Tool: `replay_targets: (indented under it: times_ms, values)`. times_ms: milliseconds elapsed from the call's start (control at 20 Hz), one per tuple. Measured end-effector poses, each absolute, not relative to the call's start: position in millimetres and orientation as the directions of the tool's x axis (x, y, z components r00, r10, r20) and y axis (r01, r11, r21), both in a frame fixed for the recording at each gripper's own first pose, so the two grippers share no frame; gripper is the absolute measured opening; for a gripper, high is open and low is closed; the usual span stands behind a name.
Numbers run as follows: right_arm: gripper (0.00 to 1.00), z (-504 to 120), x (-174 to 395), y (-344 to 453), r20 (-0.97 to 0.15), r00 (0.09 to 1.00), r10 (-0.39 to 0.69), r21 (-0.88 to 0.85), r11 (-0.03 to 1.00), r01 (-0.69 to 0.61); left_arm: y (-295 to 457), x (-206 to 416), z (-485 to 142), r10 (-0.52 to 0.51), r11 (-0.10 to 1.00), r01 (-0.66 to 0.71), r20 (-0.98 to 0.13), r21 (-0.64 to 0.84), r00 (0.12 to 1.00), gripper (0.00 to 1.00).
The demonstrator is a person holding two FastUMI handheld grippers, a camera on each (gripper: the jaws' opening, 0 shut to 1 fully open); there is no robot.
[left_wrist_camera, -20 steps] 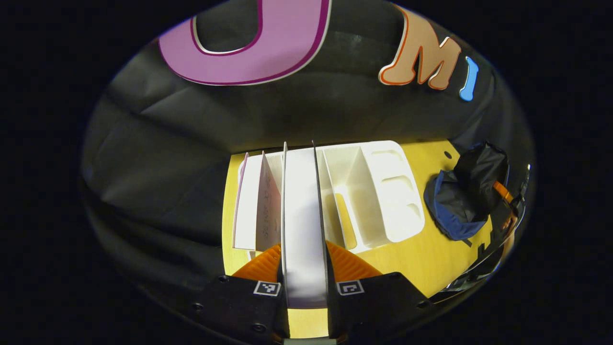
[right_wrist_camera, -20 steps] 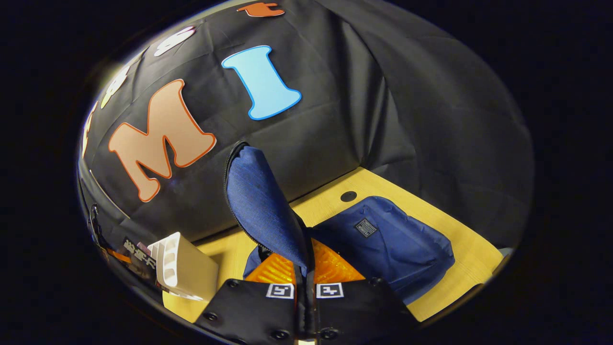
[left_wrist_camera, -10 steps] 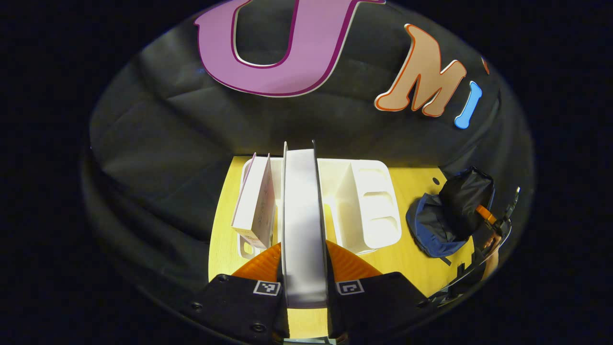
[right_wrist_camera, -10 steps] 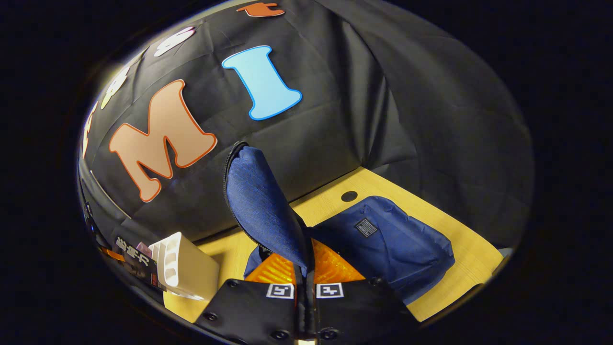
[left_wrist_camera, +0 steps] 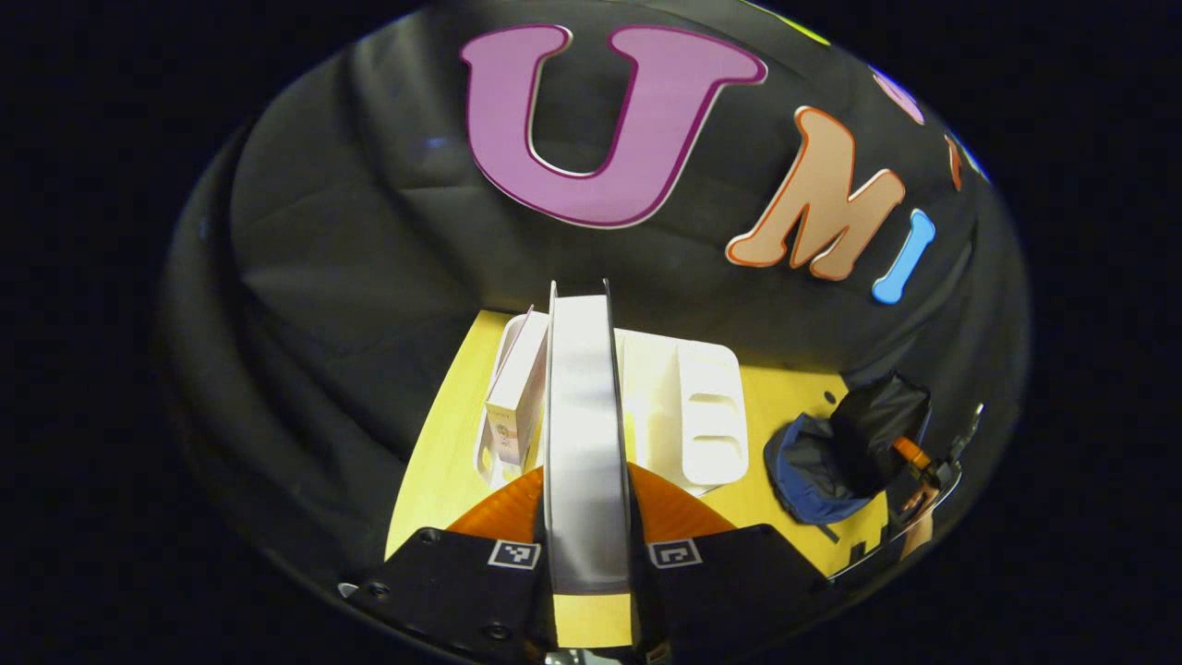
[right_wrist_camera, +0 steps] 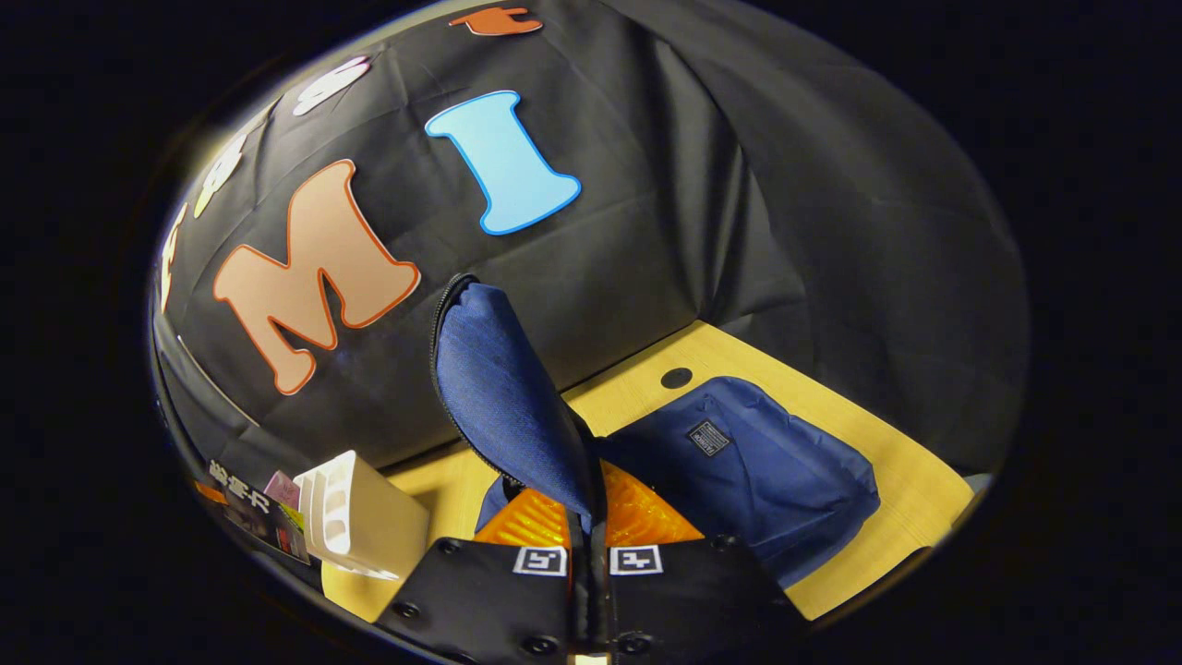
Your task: Open the schoolbag, grab two books from the bookshelf and put them into the schoolbag.
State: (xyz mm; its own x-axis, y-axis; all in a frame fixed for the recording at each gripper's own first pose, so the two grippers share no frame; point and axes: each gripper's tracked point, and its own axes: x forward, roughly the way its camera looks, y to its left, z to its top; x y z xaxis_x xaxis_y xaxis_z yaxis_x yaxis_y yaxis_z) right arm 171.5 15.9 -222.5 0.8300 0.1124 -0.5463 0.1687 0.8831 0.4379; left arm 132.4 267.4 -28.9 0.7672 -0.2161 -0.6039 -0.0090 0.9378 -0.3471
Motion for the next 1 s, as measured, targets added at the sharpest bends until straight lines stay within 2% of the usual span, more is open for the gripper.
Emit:
replay_targets:
  times_ms: [250, 300, 500, 900, 1000]
  values:
    - [0.05, -224, 172, 17, -0.546, 0.829, 0.124, 0.444, 0.882, 0.161, 233, 107, -8, -0.321, 0.83, -0.014, -0.497, -0.558, 0.806, 0.28]
    - [0.03, -223, 172, 17, -0.545, 0.829, 0.126, 0.445, 0.881, 0.159, 229, 102, -7, -0.34, 0.813, -0.01, -0.488, -0.583, 0.804, 0.3]
    - [0.05, -222, 172, 16, -0.543, 0.829, 0.131, 0.451, 0.879, 0.157, 196, 99, -3, -0.415, 0.73, 0.009, -0.433, -0.683, 0.8, 0.28]
    - [0.03, -222, 172, 17, -0.546, 0.826, 0.142, 0.448, 0.882, 0.145, 120, 111, 5, -0.529, 0.621, 0.064, -0.358, -0.781, 0.769, 0.28]
    - [0.05, -221, 171, 17, -0.547, 0.824, 0.148, 0.452, 0.881, 0.142, 99, 115, 11, -0.556, 0.589, 0.075, -0.337, -0.805, 0.76, 0.28]
